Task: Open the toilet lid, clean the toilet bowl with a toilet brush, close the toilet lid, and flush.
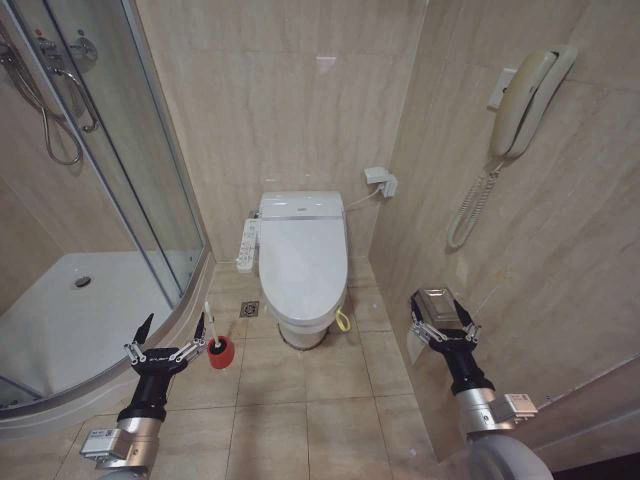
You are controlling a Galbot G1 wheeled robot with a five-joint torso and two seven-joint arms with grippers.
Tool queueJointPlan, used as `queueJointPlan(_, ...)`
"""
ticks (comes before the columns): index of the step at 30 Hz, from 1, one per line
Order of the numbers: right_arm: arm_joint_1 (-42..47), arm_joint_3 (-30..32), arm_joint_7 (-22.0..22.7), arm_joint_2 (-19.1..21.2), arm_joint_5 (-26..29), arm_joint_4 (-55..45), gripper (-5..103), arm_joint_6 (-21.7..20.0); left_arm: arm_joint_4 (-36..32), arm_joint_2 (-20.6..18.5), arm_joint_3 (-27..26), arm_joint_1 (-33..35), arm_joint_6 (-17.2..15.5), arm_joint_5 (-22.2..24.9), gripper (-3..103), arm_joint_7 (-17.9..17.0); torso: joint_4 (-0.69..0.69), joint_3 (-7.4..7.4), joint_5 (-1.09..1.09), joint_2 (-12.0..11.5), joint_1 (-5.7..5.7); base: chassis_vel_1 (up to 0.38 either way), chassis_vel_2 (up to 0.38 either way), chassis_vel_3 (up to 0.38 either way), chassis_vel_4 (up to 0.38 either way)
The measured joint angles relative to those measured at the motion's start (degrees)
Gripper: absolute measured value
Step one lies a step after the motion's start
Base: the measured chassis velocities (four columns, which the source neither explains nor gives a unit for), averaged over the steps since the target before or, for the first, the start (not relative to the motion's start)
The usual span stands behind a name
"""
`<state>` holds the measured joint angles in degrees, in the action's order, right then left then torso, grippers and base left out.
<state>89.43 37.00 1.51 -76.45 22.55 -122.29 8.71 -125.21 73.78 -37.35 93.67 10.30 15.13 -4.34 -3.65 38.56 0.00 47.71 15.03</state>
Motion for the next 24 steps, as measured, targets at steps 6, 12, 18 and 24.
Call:
queueJointPlan(6, 0.00, 0.00, 0.00, 0.00, 0.00, 0.00, 100, 0.00, 0.00, 0.00, 0.00, 0.00, 0.00, 0.00, 100, 0.00, 0.00, 0.00, 0.00, 0.00, 0.00, 0.000, 0.000, 0.000, 0.000)
queueJointPlan(12, 0.00, 0.00, 0.00, 0.00, 0.00, 0.00, 100, 0.00, 0.00, 0.00, 0.00, 0.00, 0.00, 0.00, 100, 0.00, 0.00, 0.00, 0.00, 0.00, 0.00, 0.000, 0.000, 0.000, 0.000)
queueJointPlan(18, 0.00, 0.00, 0.00, 0.00, 0.00, 0.00, 100, 0.00, 0.00, 0.00, 0.00, 0.00, 0.00, 0.00, 100, 0.00, 0.00, 0.00, 0.00, 0.00, 0.00, 0.000, 0.000, 0.000, 0.000)
queueJointPlan(24, 0.00, 0.00, 0.00, 0.00, 0.00, 0.00, 100, 0.00, 0.00, 0.00, 0.00, 0.00, 0.00, 0.00, 100, 0.00, 0.00, 0.00, 0.00, 0.00, 0.00, 0.000, 0.000, 0.000, 0.000)
